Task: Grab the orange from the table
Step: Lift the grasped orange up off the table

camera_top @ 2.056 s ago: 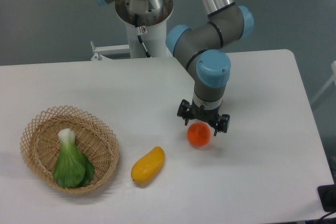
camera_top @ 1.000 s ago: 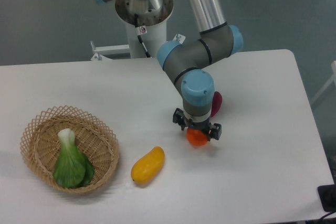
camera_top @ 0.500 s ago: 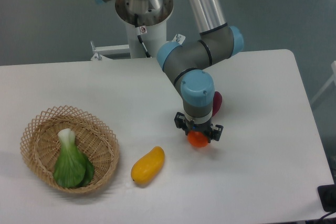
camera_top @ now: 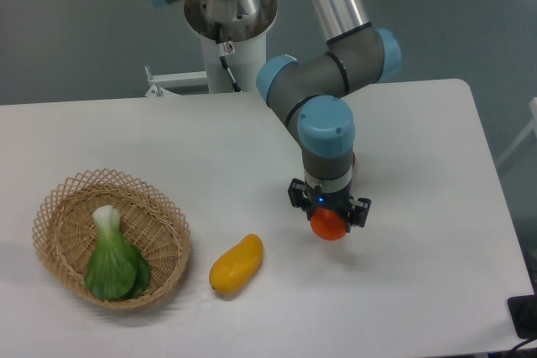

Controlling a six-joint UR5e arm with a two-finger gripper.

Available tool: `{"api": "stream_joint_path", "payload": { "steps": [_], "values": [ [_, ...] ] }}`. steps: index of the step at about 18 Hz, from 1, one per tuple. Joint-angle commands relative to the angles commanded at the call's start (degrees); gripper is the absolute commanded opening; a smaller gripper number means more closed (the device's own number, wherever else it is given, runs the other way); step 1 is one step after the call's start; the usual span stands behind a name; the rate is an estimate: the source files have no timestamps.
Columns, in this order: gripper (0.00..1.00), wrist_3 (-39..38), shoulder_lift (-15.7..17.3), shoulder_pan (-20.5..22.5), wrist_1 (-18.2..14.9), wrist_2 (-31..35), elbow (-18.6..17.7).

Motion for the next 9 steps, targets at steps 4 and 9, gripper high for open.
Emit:
{"api": "stream_joint_path", "payload": {
  "steps": [4, 9],
  "values": [
    [0.70, 4.14, -0.27, 2.99, -7.63, -1.84, 4.57],
    [0.70, 6.68, -0.70, 4.92, -13.80, -4.38, 8.97]
  ]
}}
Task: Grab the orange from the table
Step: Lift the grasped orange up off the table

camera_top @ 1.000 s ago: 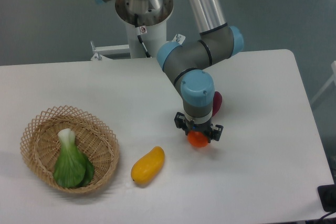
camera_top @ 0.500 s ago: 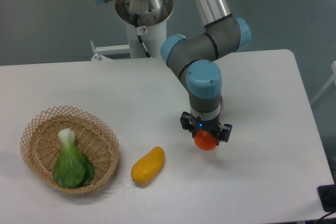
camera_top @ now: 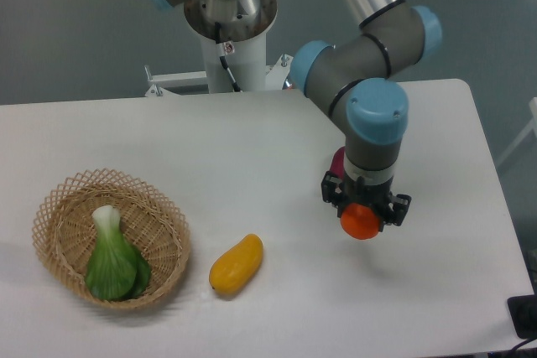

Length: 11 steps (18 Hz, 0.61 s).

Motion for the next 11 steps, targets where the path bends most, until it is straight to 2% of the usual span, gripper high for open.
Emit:
{"api": "stream_joint_path", "payload": {
  "steps": [11],
  "values": [
    [0.70, 2.29, -0.35, 1.94, -1.06, -0.01, 1.76]
  ]
}}
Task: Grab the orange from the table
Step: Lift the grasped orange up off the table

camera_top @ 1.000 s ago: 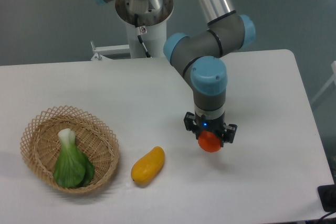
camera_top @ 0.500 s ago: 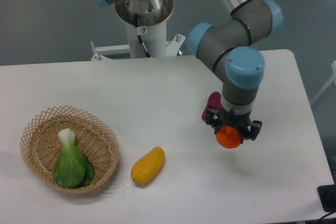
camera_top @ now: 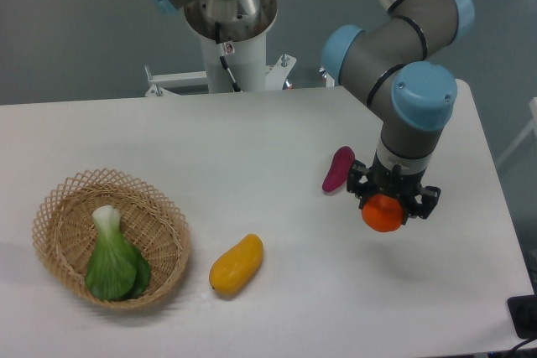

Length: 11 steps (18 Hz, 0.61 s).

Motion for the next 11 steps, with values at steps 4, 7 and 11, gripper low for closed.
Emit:
{"api": "stream_joint_path", "payload": {
  "steps": [4, 7, 11],
  "values": [
    [0.70, 0.00, -0.09, -0.09, 0.00, 0.26, -0.09],
    [0.70, 0.09, -0.09, -0.26, 0.00, 0.96, -0.18],
    [0.70, 0.09, -0.09, -0.35, -0.09, 1.76, -0.18]
  ]
}}
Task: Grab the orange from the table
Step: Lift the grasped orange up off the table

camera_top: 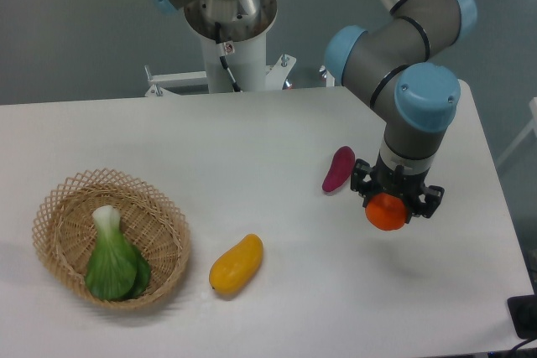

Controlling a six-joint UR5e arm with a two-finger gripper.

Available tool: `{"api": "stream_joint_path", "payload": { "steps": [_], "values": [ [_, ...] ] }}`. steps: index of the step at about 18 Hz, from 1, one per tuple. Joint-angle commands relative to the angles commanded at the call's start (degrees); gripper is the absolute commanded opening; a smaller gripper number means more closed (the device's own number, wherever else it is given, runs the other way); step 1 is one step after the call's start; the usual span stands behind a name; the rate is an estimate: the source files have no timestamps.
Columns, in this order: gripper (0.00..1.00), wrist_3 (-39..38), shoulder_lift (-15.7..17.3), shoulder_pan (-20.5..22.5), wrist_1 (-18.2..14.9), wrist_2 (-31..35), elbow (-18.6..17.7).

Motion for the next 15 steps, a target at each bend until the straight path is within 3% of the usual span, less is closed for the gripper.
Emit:
{"api": "stream_joint_path", "payload": {
  "steps": [15],
  "values": [
    [0.71, -0.18, 0.00, -0.35, 0.70, 0.09, -0.35]
  ]
}}
